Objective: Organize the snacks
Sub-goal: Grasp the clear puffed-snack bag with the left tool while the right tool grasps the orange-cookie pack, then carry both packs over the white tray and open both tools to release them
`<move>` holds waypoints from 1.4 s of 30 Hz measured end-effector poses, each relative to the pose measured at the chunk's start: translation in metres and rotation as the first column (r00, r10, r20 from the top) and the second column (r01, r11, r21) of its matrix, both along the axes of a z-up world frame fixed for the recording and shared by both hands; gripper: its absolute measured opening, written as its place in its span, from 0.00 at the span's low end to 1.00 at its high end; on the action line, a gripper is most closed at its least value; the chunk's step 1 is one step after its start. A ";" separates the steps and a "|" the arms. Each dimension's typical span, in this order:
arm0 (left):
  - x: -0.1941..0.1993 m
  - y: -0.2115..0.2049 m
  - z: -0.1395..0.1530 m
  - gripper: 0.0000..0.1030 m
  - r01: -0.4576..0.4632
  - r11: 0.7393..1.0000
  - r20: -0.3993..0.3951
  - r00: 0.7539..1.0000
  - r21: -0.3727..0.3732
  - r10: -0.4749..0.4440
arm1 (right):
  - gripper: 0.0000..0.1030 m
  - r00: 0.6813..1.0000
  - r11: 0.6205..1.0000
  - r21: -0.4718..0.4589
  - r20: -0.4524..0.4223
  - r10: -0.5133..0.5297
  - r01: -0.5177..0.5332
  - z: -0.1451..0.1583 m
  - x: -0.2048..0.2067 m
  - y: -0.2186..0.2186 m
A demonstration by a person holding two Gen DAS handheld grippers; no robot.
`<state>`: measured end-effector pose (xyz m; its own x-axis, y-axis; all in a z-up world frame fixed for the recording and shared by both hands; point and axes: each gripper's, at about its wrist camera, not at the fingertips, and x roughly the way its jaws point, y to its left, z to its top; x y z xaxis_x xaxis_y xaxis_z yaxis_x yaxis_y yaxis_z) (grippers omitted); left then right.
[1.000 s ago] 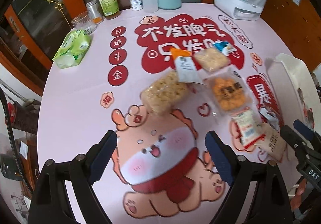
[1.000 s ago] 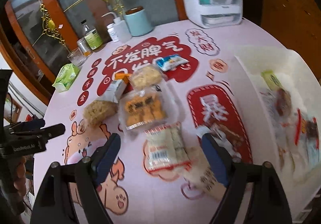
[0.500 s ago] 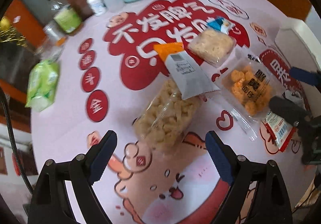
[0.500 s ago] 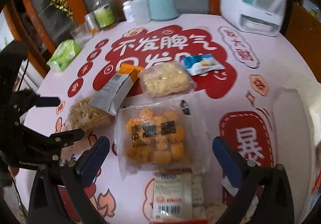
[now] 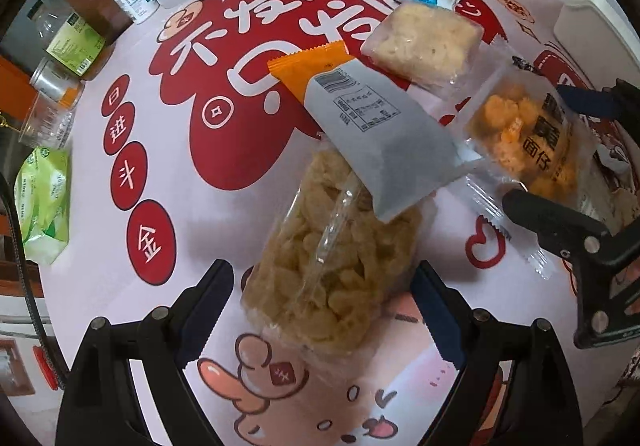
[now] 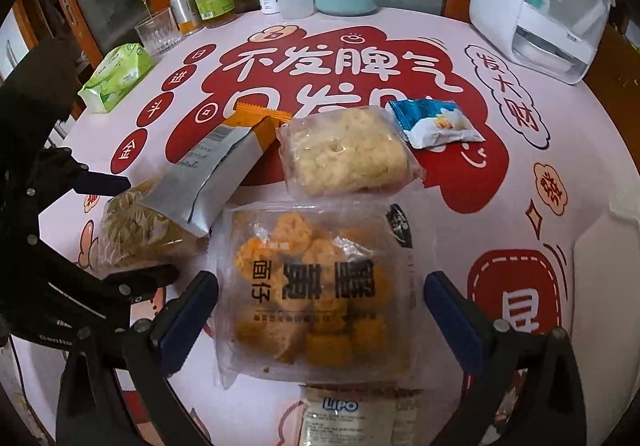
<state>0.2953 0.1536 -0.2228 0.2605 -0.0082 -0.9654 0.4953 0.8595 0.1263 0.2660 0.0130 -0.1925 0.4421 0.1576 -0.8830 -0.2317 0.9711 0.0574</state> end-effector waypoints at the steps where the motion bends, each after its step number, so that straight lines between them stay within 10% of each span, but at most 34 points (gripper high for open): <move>1: 0.002 0.001 0.000 0.86 -0.003 1.000 -0.006 1.000 -0.010 0.003 | 1.00 1.000 1.000 -0.005 -0.003 0.006 -0.006 0.000 0.001 0.001; 17: 0.018 0.011 -0.007 0.86 -0.055 0.997 -0.031 0.998 -0.055 0.054 | 1.00 0.993 0.999 -0.007 -0.110 0.036 -0.037 -0.007 0.024 0.005; 23: 0.013 0.012 -0.005 0.72 -0.059 0.995 -0.038 0.998 -0.076 0.056 | 0.98 0.974 0.999 0.011 -0.225 0.039 -0.038 -0.017 0.039 0.005; 28: -0.005 -0.002 0.001 0.63 -0.040 0.998 -0.007 0.999 -0.038 0.040 | 0.76 0.978 0.999 0.049 -0.207 0.015 -0.005 -0.005 0.028 -0.002; 42: -0.061 -0.007 0.054 0.60 -0.076 0.988 0.048 0.995 -0.133 0.083 | 0.73 0.992 0.973 0.227 -0.125 -0.022 0.050 0.035 -0.046 -0.027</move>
<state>0.2343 0.1462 -0.1691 0.3166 -0.1111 -0.9420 0.4199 0.9069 0.0342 0.2201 -0.0142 -0.1571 0.3433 0.3482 -0.8723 -0.1741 0.9362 0.3051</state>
